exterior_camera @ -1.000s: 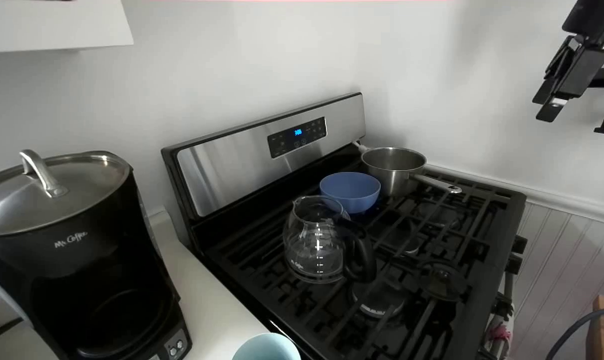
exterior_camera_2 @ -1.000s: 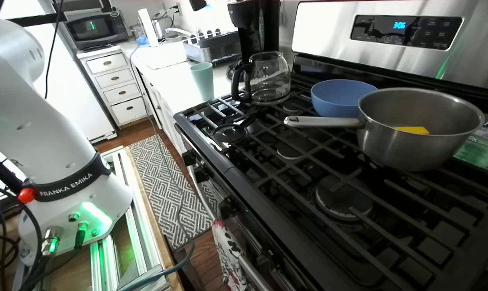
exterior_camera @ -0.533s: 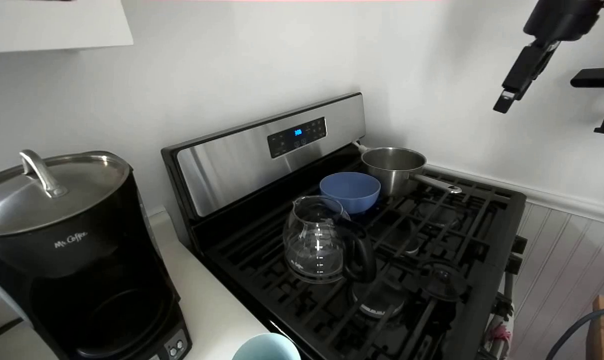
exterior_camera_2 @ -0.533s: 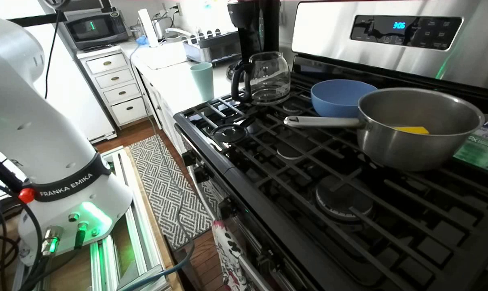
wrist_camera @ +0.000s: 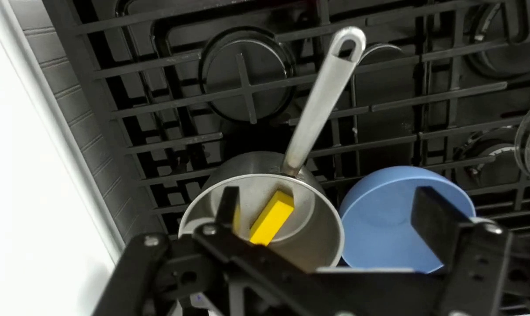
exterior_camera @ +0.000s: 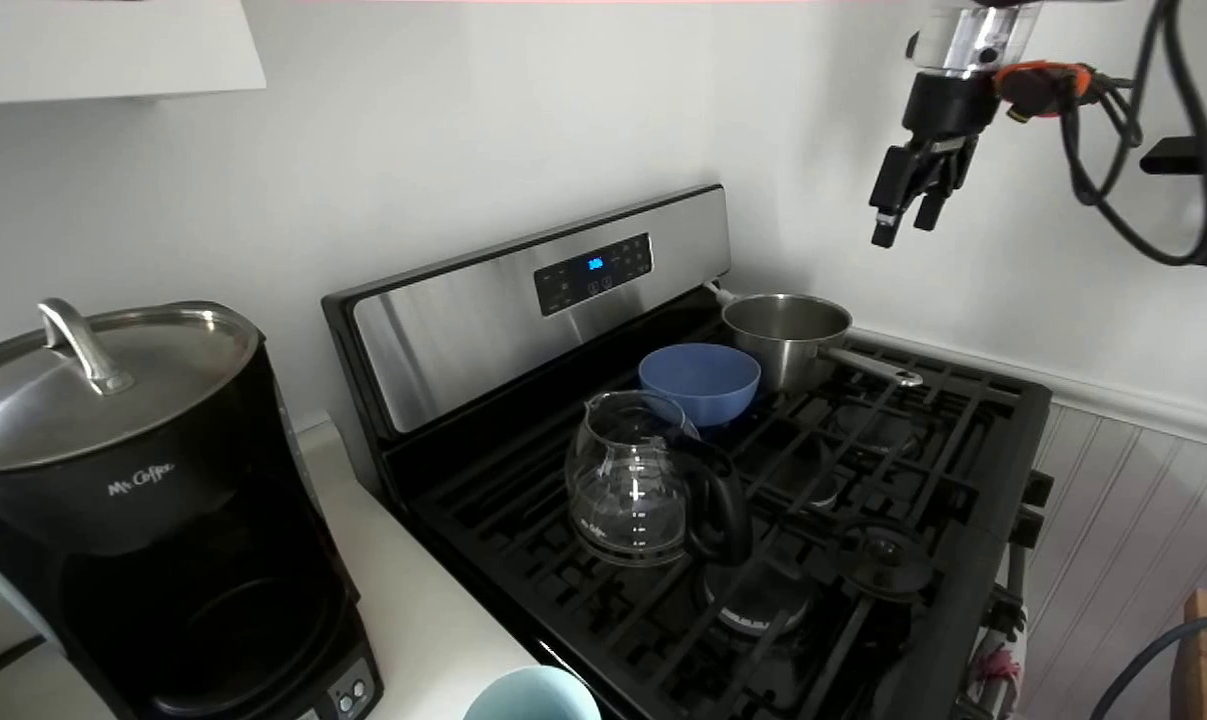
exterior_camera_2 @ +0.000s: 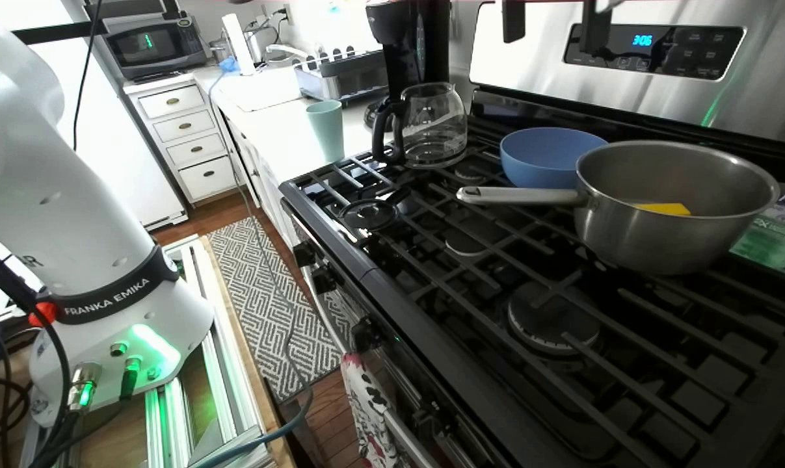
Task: Pick up the yellow rectangular block from the silver pot and put it on the hob of the stove
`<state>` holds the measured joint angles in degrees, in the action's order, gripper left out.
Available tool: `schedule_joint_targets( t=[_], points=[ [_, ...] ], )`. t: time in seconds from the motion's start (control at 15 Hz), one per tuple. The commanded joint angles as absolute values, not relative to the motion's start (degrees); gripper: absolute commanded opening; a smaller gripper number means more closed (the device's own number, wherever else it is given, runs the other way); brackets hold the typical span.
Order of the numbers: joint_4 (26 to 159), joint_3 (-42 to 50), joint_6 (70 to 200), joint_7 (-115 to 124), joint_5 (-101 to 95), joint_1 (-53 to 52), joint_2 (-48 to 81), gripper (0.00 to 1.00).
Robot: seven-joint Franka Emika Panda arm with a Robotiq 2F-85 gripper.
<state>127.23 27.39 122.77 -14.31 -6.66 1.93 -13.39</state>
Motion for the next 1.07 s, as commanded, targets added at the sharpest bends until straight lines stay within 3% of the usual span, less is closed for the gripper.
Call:
schedule_joint_targets(
  t=[0.0, 0.33, 1.0],
  points=[
    [124.87, 23.92, 122.68, -15.9, -3.86, 5.86, -9.8, 1.0],
    [120.73, 23.93, 122.28, -16.02, -2.84, 5.75, -4.92, 1.0],
    [94.34, 17.23, 106.96, -23.7, 9.97, 16.36, 19.24, 1.0]
  ],
)
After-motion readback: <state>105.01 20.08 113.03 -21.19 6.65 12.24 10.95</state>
